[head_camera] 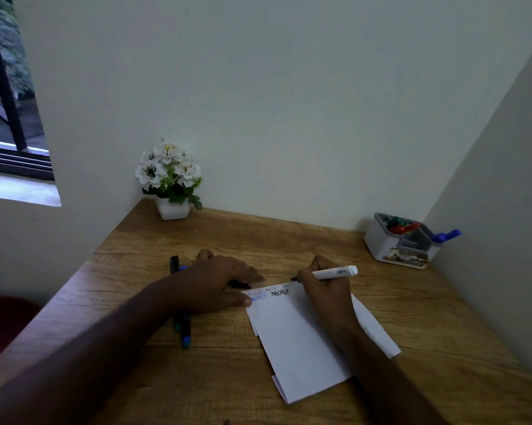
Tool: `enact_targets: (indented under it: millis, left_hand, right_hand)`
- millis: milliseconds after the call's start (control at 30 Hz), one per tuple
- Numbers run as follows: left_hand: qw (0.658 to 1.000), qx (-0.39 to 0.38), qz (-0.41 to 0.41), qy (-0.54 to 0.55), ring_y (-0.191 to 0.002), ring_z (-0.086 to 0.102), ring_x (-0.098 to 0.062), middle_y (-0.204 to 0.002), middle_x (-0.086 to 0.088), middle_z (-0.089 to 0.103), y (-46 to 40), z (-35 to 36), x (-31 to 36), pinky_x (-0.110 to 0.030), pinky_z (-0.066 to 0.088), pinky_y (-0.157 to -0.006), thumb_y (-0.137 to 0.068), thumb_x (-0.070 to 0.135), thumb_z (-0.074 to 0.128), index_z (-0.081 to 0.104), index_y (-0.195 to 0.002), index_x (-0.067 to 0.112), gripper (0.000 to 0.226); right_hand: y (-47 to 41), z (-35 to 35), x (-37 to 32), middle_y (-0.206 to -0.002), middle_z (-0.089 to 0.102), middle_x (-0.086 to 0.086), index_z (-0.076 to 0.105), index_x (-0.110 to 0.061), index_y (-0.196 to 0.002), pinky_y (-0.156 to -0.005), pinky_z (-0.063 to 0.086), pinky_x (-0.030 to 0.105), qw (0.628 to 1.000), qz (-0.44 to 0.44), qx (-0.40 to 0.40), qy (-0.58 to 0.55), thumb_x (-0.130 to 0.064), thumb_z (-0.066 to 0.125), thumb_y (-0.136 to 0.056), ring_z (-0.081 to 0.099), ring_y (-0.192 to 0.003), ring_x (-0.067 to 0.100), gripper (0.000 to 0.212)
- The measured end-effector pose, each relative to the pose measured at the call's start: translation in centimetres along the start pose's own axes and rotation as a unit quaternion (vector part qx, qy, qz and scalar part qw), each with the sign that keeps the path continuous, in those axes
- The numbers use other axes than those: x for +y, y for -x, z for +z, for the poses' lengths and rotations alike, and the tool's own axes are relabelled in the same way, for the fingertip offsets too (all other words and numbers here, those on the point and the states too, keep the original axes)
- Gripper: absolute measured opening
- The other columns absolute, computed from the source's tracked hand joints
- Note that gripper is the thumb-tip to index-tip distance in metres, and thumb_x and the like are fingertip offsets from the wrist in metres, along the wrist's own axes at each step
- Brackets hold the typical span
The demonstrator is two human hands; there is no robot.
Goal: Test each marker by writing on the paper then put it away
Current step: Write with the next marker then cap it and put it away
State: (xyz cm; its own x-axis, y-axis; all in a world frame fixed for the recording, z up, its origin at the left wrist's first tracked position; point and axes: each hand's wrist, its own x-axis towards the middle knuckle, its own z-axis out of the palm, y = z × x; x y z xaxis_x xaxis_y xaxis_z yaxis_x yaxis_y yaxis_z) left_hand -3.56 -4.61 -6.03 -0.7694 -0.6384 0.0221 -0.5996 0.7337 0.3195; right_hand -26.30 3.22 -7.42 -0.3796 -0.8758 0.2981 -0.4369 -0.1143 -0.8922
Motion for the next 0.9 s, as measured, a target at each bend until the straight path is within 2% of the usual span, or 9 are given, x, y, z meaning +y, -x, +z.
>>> enact_targets:
  millis: [133,267,367,467,533,600,667,767,900]
  left_hand:
    - [0.997,0.054,-0.049,-0.029,-0.134,0.036,-0.004,-0.139,0.018,0.051,0.3,-0.9,0.0,-0.044,0.01,-0.111,-0.09,0.054,0.054,0.047,-0.137,0.039,0.049]
    - [0.996,0.054,-0.054,-0.041,-0.127,0.038,-0.003,-0.125,0.02,0.055,0.3,-1.3,0.0,-0.049,0.011,-0.112,-0.091,0.047,0.057,0.061,-0.118,0.036,0.029]
    - [0.994,0.098,-0.041,-0.002,-0.118,0.04,0.001,-0.112,0.028,0.051,0.4,-1.1,0.1,-0.047,0.013,-0.111,-0.091,0.042,0.059,0.062,-0.113,0.037,0.022]
    - [0.98,0.176,-0.009,0.091,-0.098,0.048,0.007,-0.097,0.03,0.058,0.5,-0.9,-0.2,-0.044,0.027,-0.1,-0.087,0.042,0.063,0.063,-0.102,0.04,0.015]
    - [0.967,0.201,0.01,0.158,-0.092,0.054,0.0,-0.092,0.025,0.063,0.5,-0.9,-0.2,-0.043,0.041,-0.09,-0.083,0.041,0.067,0.066,-0.098,0.039,0.015]
    - [0.957,0.202,0.025,0.207,-0.089,0.057,-0.006,-0.093,0.022,0.065,0.5,-1.0,0.1,-0.037,0.048,-0.082,-0.083,0.029,0.073,0.07,-0.096,0.036,0.015]
    - [0.952,0.205,0.034,0.226,-0.089,0.058,-0.009,-0.093,0.02,0.066,0.5,-1.1,0.4,-0.033,0.049,-0.079,-0.082,0.029,0.073,0.071,-0.097,0.032,0.015]
    - [0.949,0.208,0.048,0.233,-0.088,0.06,-0.01,-0.091,0.021,0.066,0.5,-1.2,0.7,-0.03,0.05,-0.077,-0.08,0.033,0.073,0.072,-0.097,0.03,0.017]
    - [0.945,0.202,0.065,0.249,-0.088,0.061,-0.012,-0.089,0.014,0.068,0.4,-1.0,1.2,-0.022,0.049,-0.076,-0.079,0.019,0.077,0.073,-0.095,0.025,0.018]
  right_hand:
    - [-0.1,-0.7,-0.2,-0.074,0.063,0.011,0.055,-0.01,-0.075,-0.068,0.053,0.039,0.998,-0.052,0.006,-0.027,-0.01,0.071,-0.082,0.068,-0.08,0.027,0.017]
    - [0.0,-1.0,-1.1,-0.074,0.065,0.006,0.065,-0.01,-0.069,-0.069,0.05,0.034,0.994,-0.097,-0.034,-0.045,-0.015,0.071,-0.087,0.066,-0.077,0.02,0.02]
    - [0.0,-1.2,-1.4,-0.07,0.064,0.014,0.064,-0.005,-0.068,-0.07,0.046,0.032,0.988,-0.086,-0.075,-0.1,-0.017,0.068,-0.086,0.065,-0.071,0.013,0.022]
    - [0.1,-1.4,-1.6,-0.071,0.065,0.021,0.066,-0.011,-0.074,-0.07,0.044,0.034,0.981,-0.082,-0.101,-0.142,-0.02,0.073,-0.087,0.061,-0.066,0.021,0.017]
    - [0.3,-1.5,-1.9,-0.072,0.065,0.025,0.066,-0.012,-0.07,-0.069,0.045,0.034,0.974,-0.089,-0.114,-0.173,-0.02,0.074,-0.084,0.058,-0.063,0.025,0.018]
    - [0.5,-1.5,-2.2,-0.073,0.067,0.025,0.067,-0.015,-0.069,-0.067,0.047,0.038,0.971,-0.088,-0.124,-0.187,-0.012,0.072,-0.086,0.056,-0.062,0.029,0.018]
    - [0.6,-1.4,-2.3,-0.074,0.069,0.021,0.068,-0.017,-0.07,-0.065,0.047,0.041,0.971,-0.092,-0.13,-0.181,-0.008,0.07,-0.087,0.055,-0.062,0.03,0.02]
    - [0.8,-1.3,-2.6,-0.074,0.071,0.014,0.068,-0.02,-0.071,-0.065,0.049,0.042,0.975,-0.099,-0.135,-0.149,-0.021,0.072,-0.086,0.058,-0.062,0.028,0.015]
    - [0.8,-1.5,-2.5,-0.076,0.072,0.01,0.07,-0.021,-0.072,-0.074,0.054,0.058,0.981,-0.096,-0.147,-0.086,-0.033,0.074,-0.085,0.066,-0.071,0.027,0.018]
